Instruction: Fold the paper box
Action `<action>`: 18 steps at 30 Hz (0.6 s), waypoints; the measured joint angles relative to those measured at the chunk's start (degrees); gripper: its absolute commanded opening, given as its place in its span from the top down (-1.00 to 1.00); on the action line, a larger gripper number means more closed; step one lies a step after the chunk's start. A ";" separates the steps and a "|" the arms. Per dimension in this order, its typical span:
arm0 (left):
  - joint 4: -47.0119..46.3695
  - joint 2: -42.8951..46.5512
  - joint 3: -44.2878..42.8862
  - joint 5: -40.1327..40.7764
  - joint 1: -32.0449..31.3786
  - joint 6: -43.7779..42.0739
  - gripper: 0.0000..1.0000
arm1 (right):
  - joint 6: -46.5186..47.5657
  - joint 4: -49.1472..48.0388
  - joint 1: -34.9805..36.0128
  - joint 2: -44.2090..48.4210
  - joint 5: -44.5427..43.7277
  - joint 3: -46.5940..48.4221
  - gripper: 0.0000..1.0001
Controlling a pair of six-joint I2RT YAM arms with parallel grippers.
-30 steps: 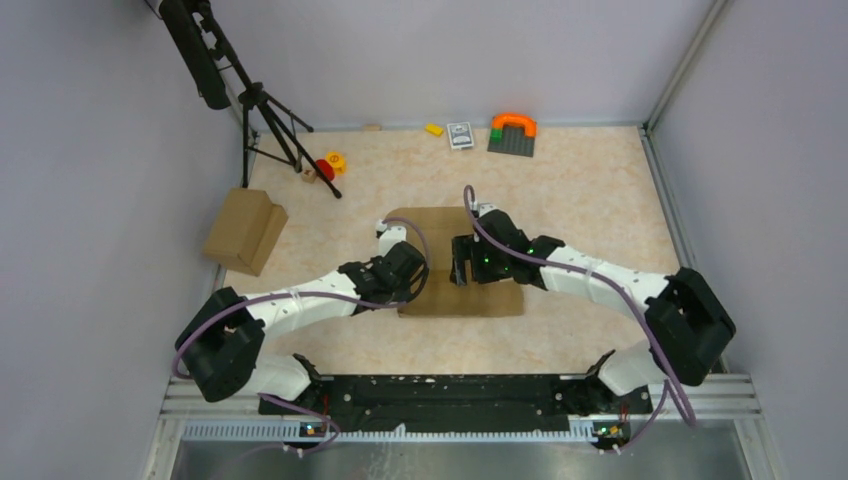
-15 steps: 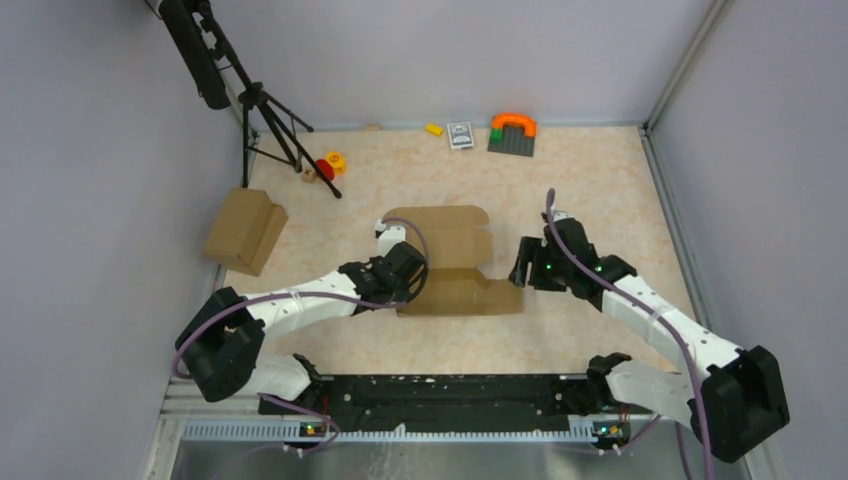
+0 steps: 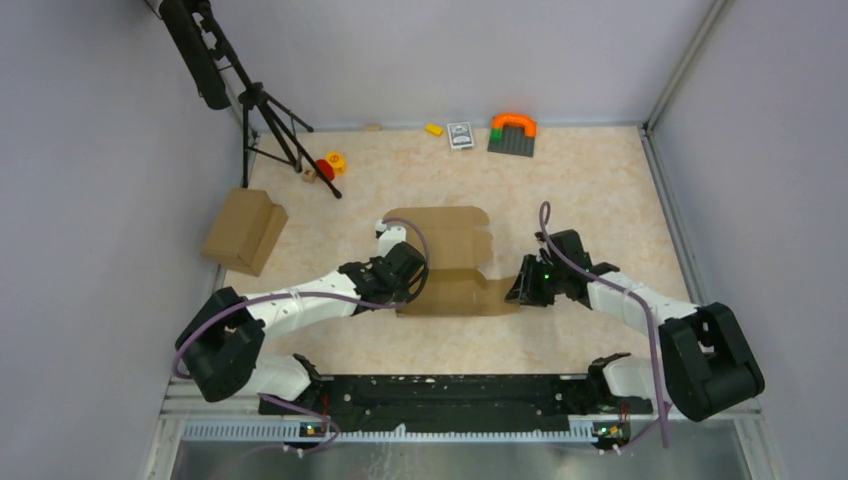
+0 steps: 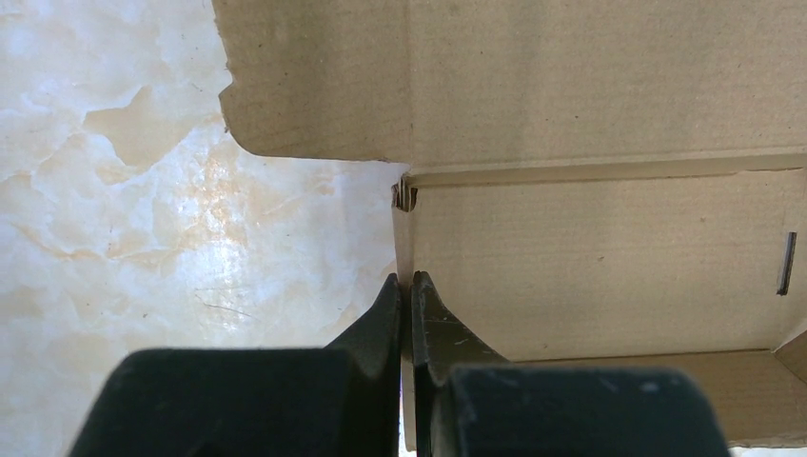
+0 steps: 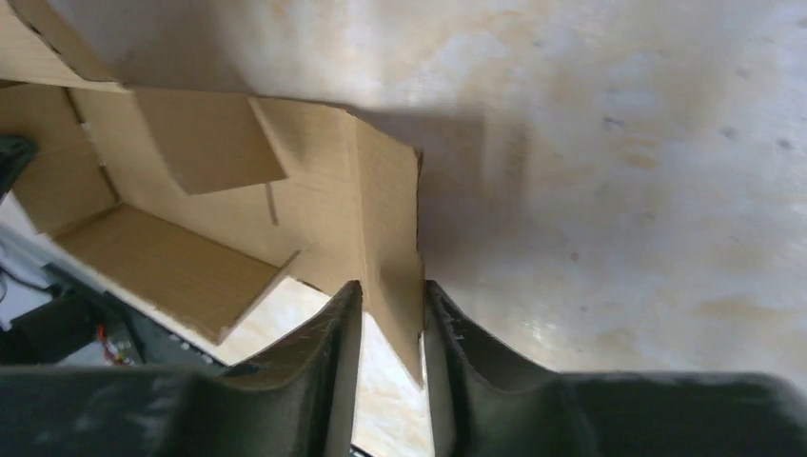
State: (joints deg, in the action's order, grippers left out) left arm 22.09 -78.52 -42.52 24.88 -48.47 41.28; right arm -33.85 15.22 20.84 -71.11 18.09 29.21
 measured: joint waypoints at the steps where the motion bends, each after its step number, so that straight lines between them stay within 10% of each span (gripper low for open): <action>1: -0.02 0.00 0.00 0.00 0.00 -0.11 1.00 | -0.26 -1.09 -0.02 -0.52 1.09 0.00 0.77; 14: 0.11 0.00 0.00 -0.04 -0.02 -0.76 1.00 | -0.90 -7.41 1.07 3.74 9.94 -0.33 0.99; 18: 0.11 0.00 0.00 -0.28 -0.07 -0.79 1.00 | -0.72 -7.54 2.56 3.87 10.58 -0.28 0.45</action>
State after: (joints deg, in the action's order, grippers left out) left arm 22.20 -78.52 -42.52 24.60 -48.53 40.49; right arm -34.57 7.68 23.40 -67.24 28.67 28.93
